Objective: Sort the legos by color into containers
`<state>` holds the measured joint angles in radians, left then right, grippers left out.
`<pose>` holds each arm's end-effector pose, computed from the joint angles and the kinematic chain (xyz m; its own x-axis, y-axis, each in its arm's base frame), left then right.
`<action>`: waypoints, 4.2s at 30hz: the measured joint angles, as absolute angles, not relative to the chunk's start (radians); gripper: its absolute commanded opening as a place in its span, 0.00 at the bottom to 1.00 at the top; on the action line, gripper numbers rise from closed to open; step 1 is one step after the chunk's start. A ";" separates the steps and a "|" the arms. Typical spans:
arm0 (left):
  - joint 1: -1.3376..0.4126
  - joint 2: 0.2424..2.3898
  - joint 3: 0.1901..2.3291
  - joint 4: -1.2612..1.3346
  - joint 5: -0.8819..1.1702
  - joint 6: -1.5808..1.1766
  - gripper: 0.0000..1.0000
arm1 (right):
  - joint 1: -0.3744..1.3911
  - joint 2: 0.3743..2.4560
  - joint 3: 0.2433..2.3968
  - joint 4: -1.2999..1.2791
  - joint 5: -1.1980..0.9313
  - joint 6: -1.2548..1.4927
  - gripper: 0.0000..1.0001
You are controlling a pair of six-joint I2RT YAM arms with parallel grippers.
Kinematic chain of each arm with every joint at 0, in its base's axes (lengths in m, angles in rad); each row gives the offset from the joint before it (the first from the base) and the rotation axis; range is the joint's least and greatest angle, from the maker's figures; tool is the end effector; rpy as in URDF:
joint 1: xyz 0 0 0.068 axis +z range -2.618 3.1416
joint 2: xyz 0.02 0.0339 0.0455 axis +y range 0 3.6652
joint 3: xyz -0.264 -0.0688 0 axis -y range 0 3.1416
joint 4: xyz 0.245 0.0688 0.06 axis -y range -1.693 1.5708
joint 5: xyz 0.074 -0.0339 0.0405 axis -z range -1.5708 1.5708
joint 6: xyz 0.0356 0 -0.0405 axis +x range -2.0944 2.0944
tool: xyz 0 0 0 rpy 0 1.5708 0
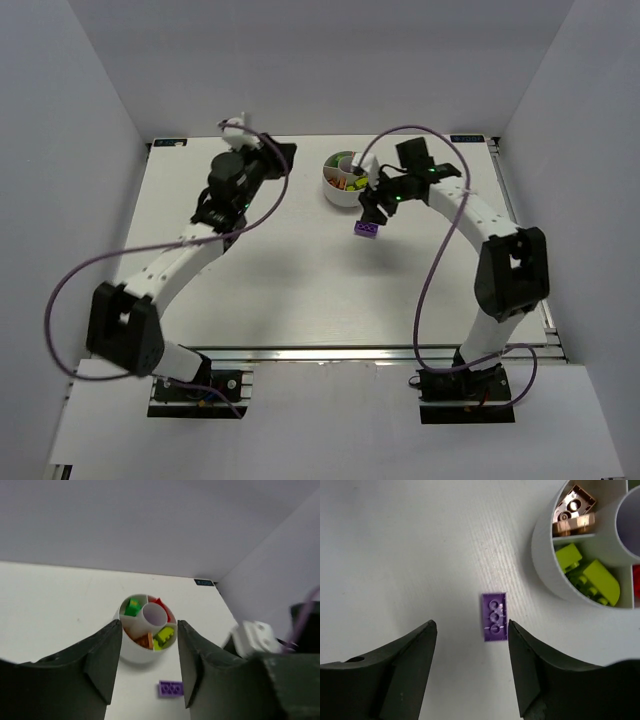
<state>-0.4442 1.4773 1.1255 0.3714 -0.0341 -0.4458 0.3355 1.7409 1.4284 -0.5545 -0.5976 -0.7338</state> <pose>0.3216 -0.1517 0.3504 -0.1560 -0.4030 -0.9018 0.3674 0.8238 -0.4317 0.3552 0.1451 0.2766 -0.1221 -0.6289 -0.7678 -0.9396 0.3226 -0.1148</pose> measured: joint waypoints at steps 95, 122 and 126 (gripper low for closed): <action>-0.419 0.547 0.572 -0.361 -0.276 -0.733 0.71 | 0.315 2.185 1.975 -0.198 -0.522 -0.117 0.16; -0.419 0.667 0.624 -0.238 -0.200 -0.701 0.98 | 0.266 1.832 1.717 -0.246 -0.429 -0.217 0.89; -0.419 0.718 0.637 -0.181 -0.169 -0.689 0.98 | 0.244 1.668 1.681 -0.328 -0.389 -0.209 0.89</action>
